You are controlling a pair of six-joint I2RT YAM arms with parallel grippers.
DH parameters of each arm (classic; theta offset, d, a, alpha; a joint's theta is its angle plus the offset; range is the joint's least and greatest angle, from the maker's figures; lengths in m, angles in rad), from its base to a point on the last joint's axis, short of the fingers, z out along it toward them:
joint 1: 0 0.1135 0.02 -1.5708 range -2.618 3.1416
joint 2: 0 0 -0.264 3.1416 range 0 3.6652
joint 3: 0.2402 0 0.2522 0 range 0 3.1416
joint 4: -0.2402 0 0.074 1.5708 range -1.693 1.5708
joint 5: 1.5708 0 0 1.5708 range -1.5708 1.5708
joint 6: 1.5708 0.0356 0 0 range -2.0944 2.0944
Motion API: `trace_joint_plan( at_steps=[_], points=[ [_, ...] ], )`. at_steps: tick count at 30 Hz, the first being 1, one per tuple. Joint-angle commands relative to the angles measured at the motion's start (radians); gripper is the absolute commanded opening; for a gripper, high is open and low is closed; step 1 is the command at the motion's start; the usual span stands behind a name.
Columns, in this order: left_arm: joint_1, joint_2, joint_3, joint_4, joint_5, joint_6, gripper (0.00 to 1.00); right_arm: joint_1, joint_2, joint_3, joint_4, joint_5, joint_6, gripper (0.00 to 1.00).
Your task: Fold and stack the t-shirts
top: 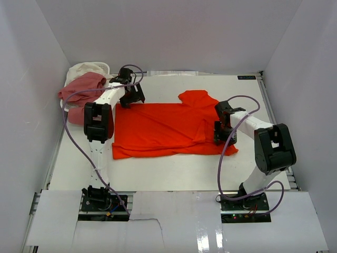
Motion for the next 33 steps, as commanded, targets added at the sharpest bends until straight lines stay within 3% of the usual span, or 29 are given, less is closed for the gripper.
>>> trace_joint_plan(
  at_steps=[1, 3, 7, 12, 13, 17, 21, 27, 33],
  points=[
    [0.038, 0.032, 0.042, -0.049, -0.012, 0.018, 0.94, -0.007, 0.013, 0.095, -0.024, 0.034, 0.011, 0.76],
    [0.039, 0.023, 0.039, -0.049, -0.016, 0.019, 0.94, -0.007, -0.013, 0.171, -0.033, 0.055, 0.003, 0.85],
    [0.038, -0.002, 0.037, -0.051, -0.025, 0.022, 0.94, -0.007, 0.025, 0.377, -0.065, 0.026, -0.043, 0.84],
    [0.038, 0.004, 0.053, -0.054, -0.026, 0.025, 0.94, -0.007, 0.246, 0.676, -0.084, -0.077, -0.126, 0.83],
    [0.038, 0.006, 0.057, -0.054, -0.025, 0.027, 0.95, -0.008, 0.322, 0.813, -0.088, -0.098, -0.144, 0.84],
    [0.039, 0.006, 0.068, -0.056, -0.028, 0.038, 0.94, -0.005, 0.482, 0.981, -0.1, -0.201, -0.144, 0.84],
    [0.038, 0.009, 0.082, -0.059, -0.031, 0.041, 0.95, -0.005, 0.586, 1.055, -0.093, -0.219, -0.143, 0.82],
    [0.038, 0.033, 0.131, -0.065, -0.023, 0.036, 0.95, -0.005, 0.643, 1.037, -0.048, -0.298, -0.147, 0.81],
    [0.038, 0.076, 0.169, -0.063, -0.034, 0.035, 0.94, -0.011, 0.696, 1.028, -0.027, -0.235, -0.146, 0.8]
  ],
)
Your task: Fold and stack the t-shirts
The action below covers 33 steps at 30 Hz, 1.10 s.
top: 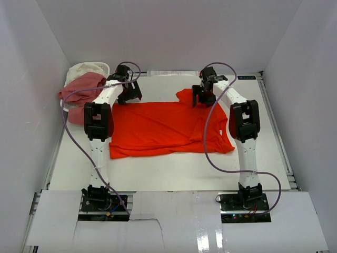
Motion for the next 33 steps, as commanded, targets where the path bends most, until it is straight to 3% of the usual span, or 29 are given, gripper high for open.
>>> trace_joint_plan(
  at_steps=[1, 12, 24, 29, 33],
  points=[
    [0.004, 0.032, 0.045, -0.004, -0.018, 0.004, 0.94, -0.012, 0.04, 0.031, 0.027, 0.029, 0.0, 0.8],
    [0.005, 0.142, 0.135, 0.041, 0.001, -0.006, 0.93, -0.092, 0.123, 0.069, 0.041, 0.089, 0.012, 0.8],
    [0.004, 0.141, 0.232, 0.18, 0.122, 0.005, 0.93, -0.163, 0.188, 0.232, 0.142, -0.098, 0.009, 0.82],
    [0.004, 0.045, 0.275, 0.248, 0.165, 0.001, 0.92, -0.163, 0.075, 0.167, 0.263, -0.178, 0.023, 0.83],
    [0.004, -0.142, 0.193, 0.308, 0.179, 0.005, 0.93, -0.147, -0.063, 0.105, 0.288, -0.195, -0.006, 0.83]
  ],
)
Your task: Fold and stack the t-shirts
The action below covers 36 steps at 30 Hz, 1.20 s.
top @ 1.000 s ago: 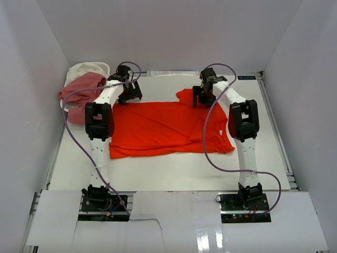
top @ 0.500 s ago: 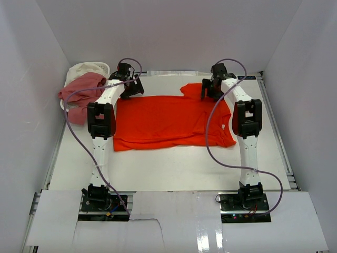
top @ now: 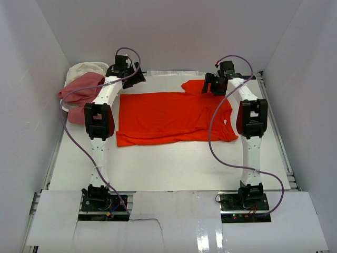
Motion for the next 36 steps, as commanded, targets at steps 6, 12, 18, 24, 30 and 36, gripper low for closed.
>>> trace_joint_plan(
  at_steps=[6, 12, 18, 24, 30, 36],
  points=[
    [0.0, -0.605, -0.298, 0.069, 0.014, -0.017, 0.94, 0.084, -0.519, -0.312, 0.031, 0.016, -0.074, 0.83],
    [-0.001, -0.878, -0.67, -0.033, -0.066, 0.009, 0.94, 0.112, -0.687, -0.605, -0.026, 0.082, -0.058, 0.8],
    [0.003, -1.018, -1.003, -0.027, -0.127, 0.029, 0.94, 0.129, -0.656, -0.645, -0.086, 0.12, -0.065, 0.74],
    [0.039, -1.044, -1.144, 0.012, -0.159, 0.037, 0.93, 0.138, -0.565, -0.576, -0.078, 0.163, -0.068, 0.71],
    [0.061, -1.032, -1.163, 0.025, -0.179, 0.038, 0.93, 0.141, -0.454, -0.484, -0.078, 0.183, -0.072, 0.57],
    [0.061, -1.024, -1.175, 0.035, -0.19, 0.034, 0.93, 0.141, -0.339, -0.384, -0.08, 0.238, -0.091, 0.57]
  ],
)
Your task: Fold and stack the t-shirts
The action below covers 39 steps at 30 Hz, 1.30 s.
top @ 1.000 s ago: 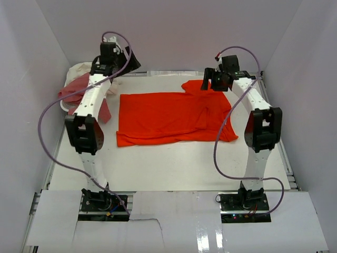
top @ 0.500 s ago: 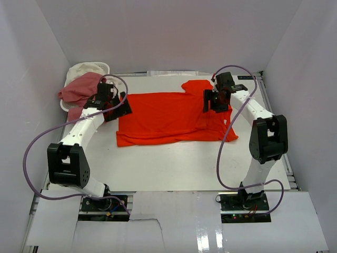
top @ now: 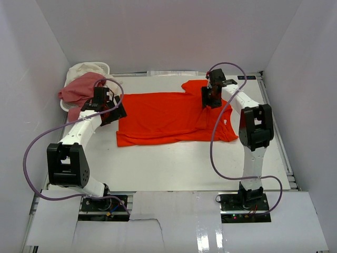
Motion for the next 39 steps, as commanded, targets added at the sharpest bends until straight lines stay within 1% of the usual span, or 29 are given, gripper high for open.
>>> trace_joint_plan(
  at_steps=[1, 5, 10, 17, 21, 23, 26, 28, 31, 39],
  points=[
    [0.002, -0.035, -0.01, 0.027, -0.02, 0.003, 0.93, 0.003, 0.056, 0.073, 0.012, 0.042, -0.02, 0.57],
    [0.002, -0.049, -0.013, 0.03, -0.029, 0.001, 0.93, 0.003, 0.108, 0.113, 0.014, 0.052, -0.023, 0.55],
    [0.002, -0.073, -0.031, 0.041, -0.04, 0.003, 0.93, 0.003, 0.125, 0.11, 0.043, 0.051, -0.032, 0.53],
    [0.002, -0.09, -0.067, 0.053, -0.043, 0.001, 0.93, 0.003, 0.157, 0.139, 0.06, 0.046, -0.043, 0.53],
    [0.002, -0.09, -0.074, 0.058, -0.038, 0.003, 0.93, 0.003, 0.174, 0.158, 0.075, 0.039, -0.049, 0.4],
    [0.002, -0.087, -0.076, 0.06, -0.04, 0.001, 0.93, 0.003, 0.191, 0.17, 0.072, 0.034, -0.051, 0.39],
    [0.002, -0.089, -0.079, 0.06, -0.043, 0.003, 0.93, 0.003, 0.197, 0.176, 0.074, 0.034, -0.051, 0.3],
    [0.003, -0.089, -0.08, 0.061, -0.046, 0.003, 0.93, 0.003, 0.196, 0.176, 0.075, 0.04, -0.051, 0.28],
    [0.002, -0.092, -0.084, 0.064, -0.046, 0.003, 0.93, 0.003, 0.182, 0.17, 0.078, 0.057, -0.054, 0.21],
    [0.003, -0.089, -0.091, 0.067, -0.04, 0.001, 0.93, 0.003, 0.143, 0.158, 0.08, 0.077, -0.049, 0.2]
  ],
)
